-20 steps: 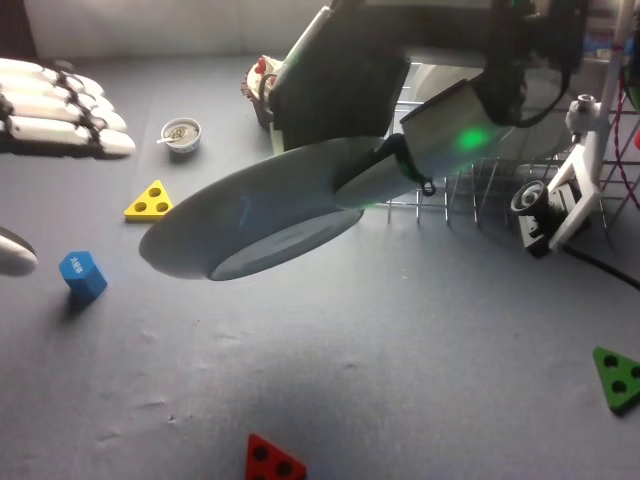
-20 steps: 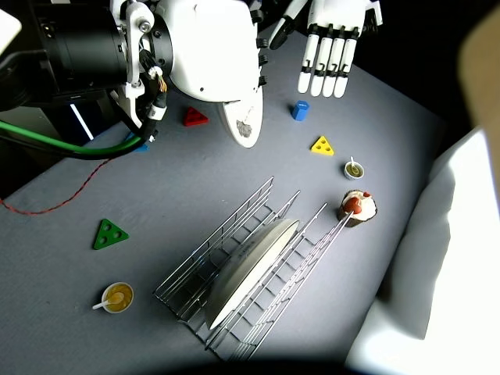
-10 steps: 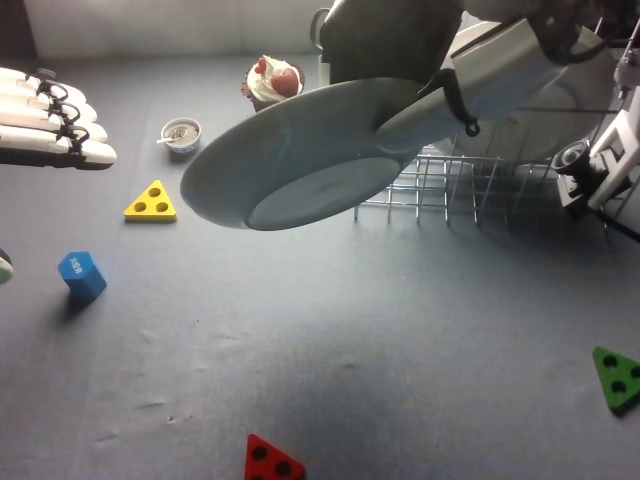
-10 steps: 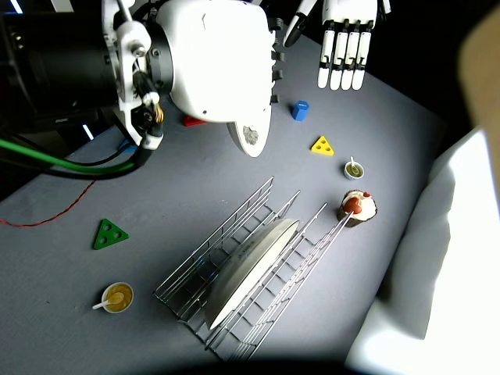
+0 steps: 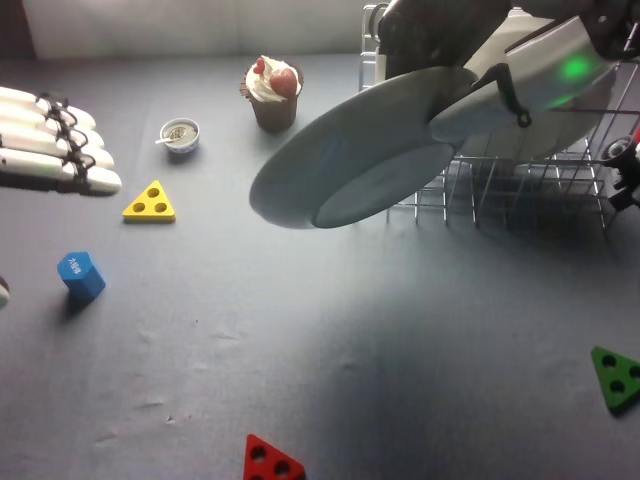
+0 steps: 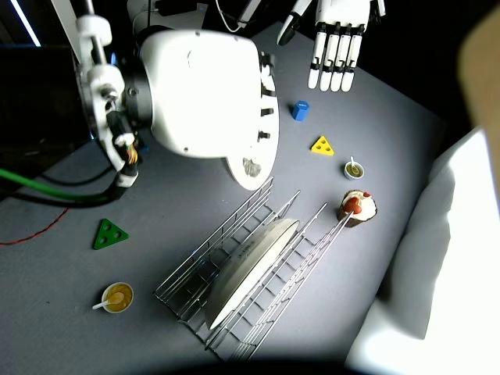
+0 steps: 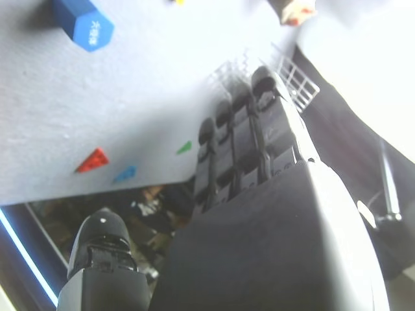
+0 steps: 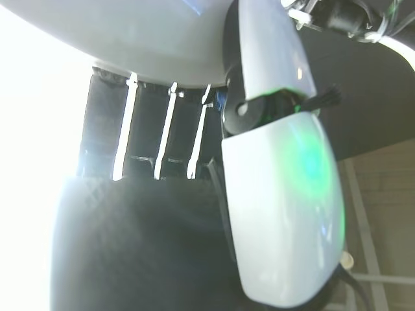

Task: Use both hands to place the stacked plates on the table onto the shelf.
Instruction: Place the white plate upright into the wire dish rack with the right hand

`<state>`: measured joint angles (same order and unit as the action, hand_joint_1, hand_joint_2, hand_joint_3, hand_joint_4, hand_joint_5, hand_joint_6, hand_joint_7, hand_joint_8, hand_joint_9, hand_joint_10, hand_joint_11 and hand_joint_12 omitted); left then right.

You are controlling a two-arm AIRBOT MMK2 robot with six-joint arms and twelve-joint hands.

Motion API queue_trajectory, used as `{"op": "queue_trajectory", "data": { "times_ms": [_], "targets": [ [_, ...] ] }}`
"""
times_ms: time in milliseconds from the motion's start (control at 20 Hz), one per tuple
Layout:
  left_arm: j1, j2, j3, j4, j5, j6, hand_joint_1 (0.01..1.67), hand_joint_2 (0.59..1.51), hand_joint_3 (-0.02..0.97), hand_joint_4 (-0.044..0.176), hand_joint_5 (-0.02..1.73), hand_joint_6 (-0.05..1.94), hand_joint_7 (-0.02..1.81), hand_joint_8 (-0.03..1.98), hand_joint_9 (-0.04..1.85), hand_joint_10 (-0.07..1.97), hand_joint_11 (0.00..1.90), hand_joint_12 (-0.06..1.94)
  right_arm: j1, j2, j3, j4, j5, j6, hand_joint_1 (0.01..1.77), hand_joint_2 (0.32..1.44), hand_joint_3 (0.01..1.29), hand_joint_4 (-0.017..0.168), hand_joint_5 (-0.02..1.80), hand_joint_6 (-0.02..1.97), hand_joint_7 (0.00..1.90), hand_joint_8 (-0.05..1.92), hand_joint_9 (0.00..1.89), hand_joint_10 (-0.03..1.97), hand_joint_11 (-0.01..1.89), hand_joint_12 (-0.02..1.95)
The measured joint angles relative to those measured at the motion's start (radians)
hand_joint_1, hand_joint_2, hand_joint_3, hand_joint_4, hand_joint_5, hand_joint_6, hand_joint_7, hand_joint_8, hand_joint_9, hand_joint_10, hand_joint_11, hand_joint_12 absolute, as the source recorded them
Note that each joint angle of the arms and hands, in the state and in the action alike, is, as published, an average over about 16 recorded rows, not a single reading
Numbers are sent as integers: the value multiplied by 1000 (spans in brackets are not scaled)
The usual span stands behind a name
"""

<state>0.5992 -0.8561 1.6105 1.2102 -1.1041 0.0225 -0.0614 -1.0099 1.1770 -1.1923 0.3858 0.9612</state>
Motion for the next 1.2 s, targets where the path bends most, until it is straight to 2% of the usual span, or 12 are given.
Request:
{"op": "queue_trajectory", "data": {
  "times_ms": [150,350,650,950,1200],
  "targets": [
    [7,0,-5,2,-7,4,79,1094,19,0,185,7,218,2,201,8,181,15,-6,5,9,14,13,-18,1422,991,13,-13,930,826,1110,519,1195,563,1037,1079],
    [16,1,-11,-5,-15,9,88,1094,19,0,187,8,223,2,206,8,182,15,-11,7,22,38,52,-43,1424,990,14,-13,931,826,1107,535,1195,564,1055,983],
    [33,1,-14,-21,-23,17,90,1095,19,0,188,8,227,2,211,9,187,15,-16,7,37,79,132,-81,1426,989,14,-13,933,826,1095,537,1189,586,1055,981],
    [43,1,-12,-33,-31,22,93,1095,19,0,190,7,234,2,219,9,198,15,-28,7,62,127,180,-108,1429,987,14,-13,934,826,1084,571,1179,614,1064,920],
    [48,1,-7,-30,-42,27,87,1095,19,0,194,7,235,2,222,9,204,15,-40,7,87,173,175,-116,1433,986,14,-13,930,826,1074,582,1175,619,1027,1071]
  ]
}}
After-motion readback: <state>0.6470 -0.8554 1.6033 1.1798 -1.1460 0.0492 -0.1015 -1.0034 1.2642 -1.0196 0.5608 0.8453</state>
